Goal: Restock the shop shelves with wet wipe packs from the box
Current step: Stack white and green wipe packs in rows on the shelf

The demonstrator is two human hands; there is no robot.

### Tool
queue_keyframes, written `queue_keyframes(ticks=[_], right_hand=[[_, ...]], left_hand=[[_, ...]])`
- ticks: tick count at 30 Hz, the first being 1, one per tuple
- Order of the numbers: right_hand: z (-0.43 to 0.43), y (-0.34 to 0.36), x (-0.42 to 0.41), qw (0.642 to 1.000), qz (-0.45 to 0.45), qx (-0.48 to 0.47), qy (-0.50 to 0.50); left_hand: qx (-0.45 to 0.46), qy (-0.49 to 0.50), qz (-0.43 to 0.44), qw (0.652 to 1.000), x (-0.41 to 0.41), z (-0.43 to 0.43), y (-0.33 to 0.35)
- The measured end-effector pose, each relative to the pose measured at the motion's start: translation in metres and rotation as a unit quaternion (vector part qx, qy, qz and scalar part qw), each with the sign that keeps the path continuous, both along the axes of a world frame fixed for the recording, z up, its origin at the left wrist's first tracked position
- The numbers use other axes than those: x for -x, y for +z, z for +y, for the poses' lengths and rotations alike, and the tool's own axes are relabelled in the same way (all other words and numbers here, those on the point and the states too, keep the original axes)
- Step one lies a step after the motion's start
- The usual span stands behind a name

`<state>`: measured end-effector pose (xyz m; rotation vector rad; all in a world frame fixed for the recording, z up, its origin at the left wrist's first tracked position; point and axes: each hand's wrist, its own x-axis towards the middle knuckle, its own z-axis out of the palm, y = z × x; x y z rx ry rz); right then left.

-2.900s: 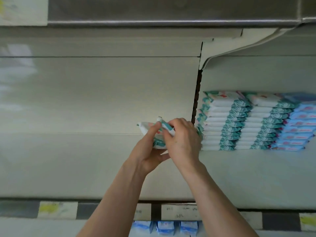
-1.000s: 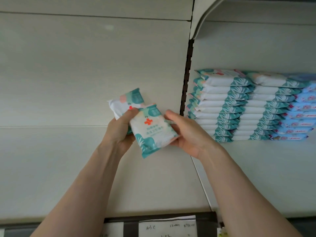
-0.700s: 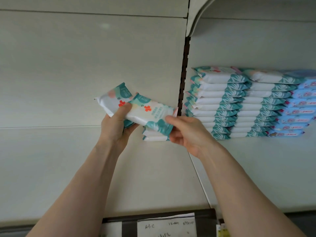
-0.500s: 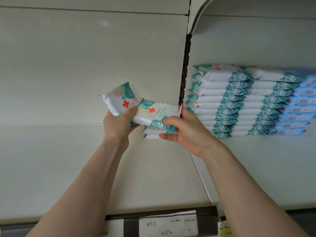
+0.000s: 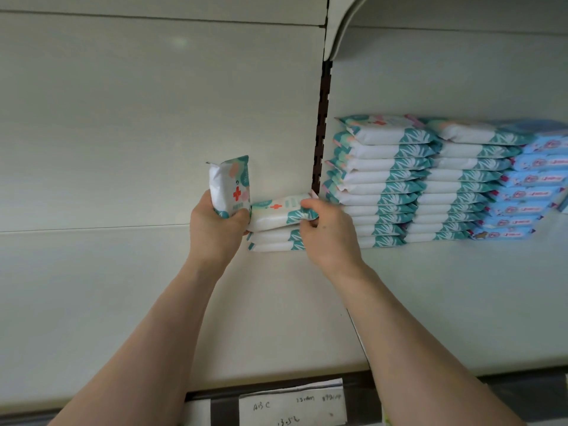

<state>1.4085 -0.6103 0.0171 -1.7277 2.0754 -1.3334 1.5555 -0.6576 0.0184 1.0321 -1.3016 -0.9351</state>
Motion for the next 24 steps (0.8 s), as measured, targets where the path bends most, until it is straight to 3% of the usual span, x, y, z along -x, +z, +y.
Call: queue_keyframes(ticks=[8,12,14,16,17,20,24], right_hand=[[-0.001,0.0,-0.001,0.963,0.241,-0.059,-0.106],[0.001,0.002,-0.003,0.96,0.248,-0.081,-0.098],[0.003,0.001,-0.004,0.979,0.19,0.005,-0.071],[0.003,0.002,-0.01,0.993,0.048,0.104,-0.013],[0.003,0.004,-0.015,0.993,-0.039,0.108,0.028],[0.004,0.011,-0.024,0.961,-0.238,-0.002,0.14],[0.006,0.018,-0.019,0.934,-0.314,0.012,0.168]], left_hand=[[0.007,0.002,-0.005,1.0,0.0,0.001,0.0],[0.023,0.033,0.017,0.999,-0.003,0.003,0.007],[0.027,0.03,0.069,0.997,-0.004,0.004,0.012],[0.017,-0.009,0.135,0.991,-0.003,0.007,0.017],[0.012,-0.028,0.155,0.987,-0.002,0.008,0.018],[-0.023,-0.097,0.172,0.98,0.001,0.012,0.018],[-0.062,-0.115,0.145,0.981,0.002,0.014,0.02]])
